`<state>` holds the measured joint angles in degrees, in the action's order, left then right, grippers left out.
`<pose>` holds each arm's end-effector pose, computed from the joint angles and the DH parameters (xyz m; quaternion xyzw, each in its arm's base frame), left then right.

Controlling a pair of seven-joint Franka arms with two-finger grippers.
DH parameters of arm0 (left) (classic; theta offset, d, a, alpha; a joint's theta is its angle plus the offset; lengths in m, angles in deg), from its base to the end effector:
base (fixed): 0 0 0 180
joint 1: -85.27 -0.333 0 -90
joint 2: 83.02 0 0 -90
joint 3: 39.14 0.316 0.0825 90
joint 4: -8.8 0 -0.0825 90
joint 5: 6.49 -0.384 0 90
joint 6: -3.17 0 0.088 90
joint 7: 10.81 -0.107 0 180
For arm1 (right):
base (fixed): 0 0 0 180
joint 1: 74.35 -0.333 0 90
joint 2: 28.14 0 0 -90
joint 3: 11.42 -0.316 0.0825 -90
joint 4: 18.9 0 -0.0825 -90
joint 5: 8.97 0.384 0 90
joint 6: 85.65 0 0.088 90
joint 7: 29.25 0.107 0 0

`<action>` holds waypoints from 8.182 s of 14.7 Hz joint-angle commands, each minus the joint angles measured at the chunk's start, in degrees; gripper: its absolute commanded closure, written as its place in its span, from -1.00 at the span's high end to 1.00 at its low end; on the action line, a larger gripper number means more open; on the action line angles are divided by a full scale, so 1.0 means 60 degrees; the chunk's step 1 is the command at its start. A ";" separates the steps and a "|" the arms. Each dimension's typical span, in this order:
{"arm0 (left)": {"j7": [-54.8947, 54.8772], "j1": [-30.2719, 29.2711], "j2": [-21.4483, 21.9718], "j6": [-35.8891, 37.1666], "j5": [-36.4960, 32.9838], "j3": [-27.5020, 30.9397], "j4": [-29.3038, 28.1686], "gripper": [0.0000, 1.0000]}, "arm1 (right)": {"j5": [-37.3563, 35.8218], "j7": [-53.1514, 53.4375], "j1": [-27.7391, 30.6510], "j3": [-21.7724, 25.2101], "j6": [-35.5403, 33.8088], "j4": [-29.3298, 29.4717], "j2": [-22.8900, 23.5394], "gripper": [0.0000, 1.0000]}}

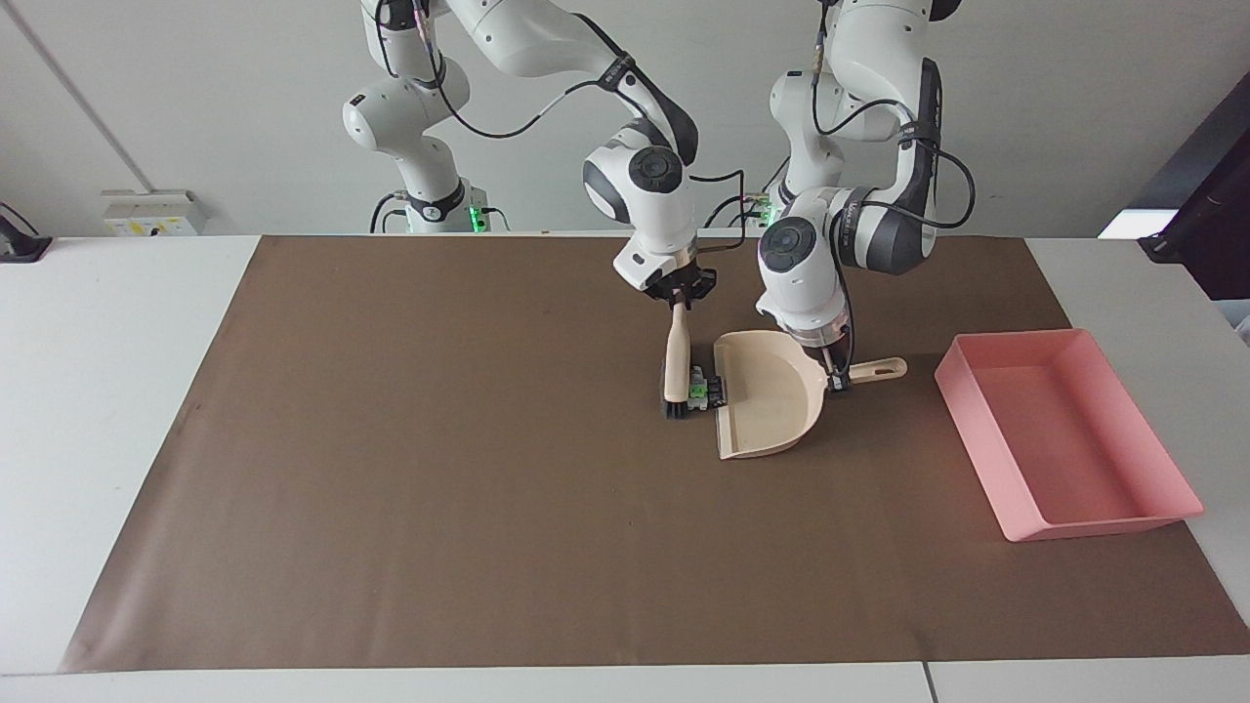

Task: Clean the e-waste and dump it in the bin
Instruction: 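Sweep the battery and circuit board into the dustpan with the right gripper, then return the brush with the right gripper while the left gripper lifts the dustpan, then tip the dustpan over the pink bin with the left gripper, then lower the dustpan back onto the table with the left gripper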

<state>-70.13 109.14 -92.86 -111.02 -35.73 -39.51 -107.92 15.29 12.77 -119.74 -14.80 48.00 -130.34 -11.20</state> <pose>0.5235 -0.2027 0.3507 -0.6324 0.7362 0.1648 0.1757 0.4058 0.4709 0.3406 -0.9816 0.0818 0.0878 0.1487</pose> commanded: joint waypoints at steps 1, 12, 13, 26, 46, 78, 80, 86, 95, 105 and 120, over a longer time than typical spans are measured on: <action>0.0117 0.0211 -0.0015 0.0092 -0.0136 0.0077 -0.0132 -1.00 | 0.2086 -0.1212 -0.0094 -0.0170 0.1157 0.0366 0.0384 -1.00; 0.0147 0.0079 0.0000 0.0004 -0.0136 0.0077 -0.0191 -1.00 | 0.1146 -0.0499 0.0226 0.0020 -0.0795 0.0513 -0.1079 -1.00; 0.0161 0.0079 0.0000 0.0004 -0.0136 0.0077 -0.0191 -1.00 | 0.0780 -0.0382 0.0299 0.0020 -0.1220 0.0498 -0.1269 -1.00; -0.0350 -0.0799 0.0482 -0.0612 0.1529 0.0048 -0.0191 -1.00 | -0.3969 -0.2806 0.4894 -0.0024 -0.6497 0.0425 -0.2897 -1.00; -0.6442 -0.5382 0.0015 0.1029 0.3174 0.0194 0.3659 -1.00 | -0.4659 -0.8247 0.9601 -0.0024 -0.1504 -0.4116 -0.3820 -1.00; -0.1685 -0.4916 -0.0630 0.0676 -0.7809 0.0487 0.2548 -1.00 | -0.4615 -0.8453 0.9529 -0.0024 -0.2102 -0.2186 -0.3731 1.00; -0.1685 -0.4668 -0.0630 0.1042 -0.8527 0.0487 0.2548 -1.00 | -0.4571 -0.7725 0.9485 -0.0111 -0.2847 -0.1250 -0.3761 1.00; -0.1670 -0.4271 -0.0616 0.1790 -0.9993 0.0502 0.2533 -1.00 | -0.4542 -0.5773 0.9499 -0.0463 -0.6536 0.2031 -0.3673 1.00; -0.3057 -0.3744 -0.0133 0.2099 -0.8302 0.0385 0.3060 -0.96 | -0.4336 -0.5698 0.7683 0.1105 -0.8285 0.3149 -0.3512 1.00; -0.3794 -0.2312 0.0366 0.2011 -0.1987 0.0311 0.2449 -0.99 | -0.4219 -0.5713 0.7858 0.0767 -0.8710 0.3677 -0.3175 1.00; 0.0128 0.0868 0.0600 -0.0128 0.0098 0.0311 -0.0805 -1.00 | -0.4234 -0.6723 0.7917 0.0767 -0.8593 0.3545 -0.3278 1.00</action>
<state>-72.74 111.28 -90.90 -109.54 -36.28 -38.48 -109.68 -10.49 -24.88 -72.73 -9.90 -3.52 -109.14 -30.54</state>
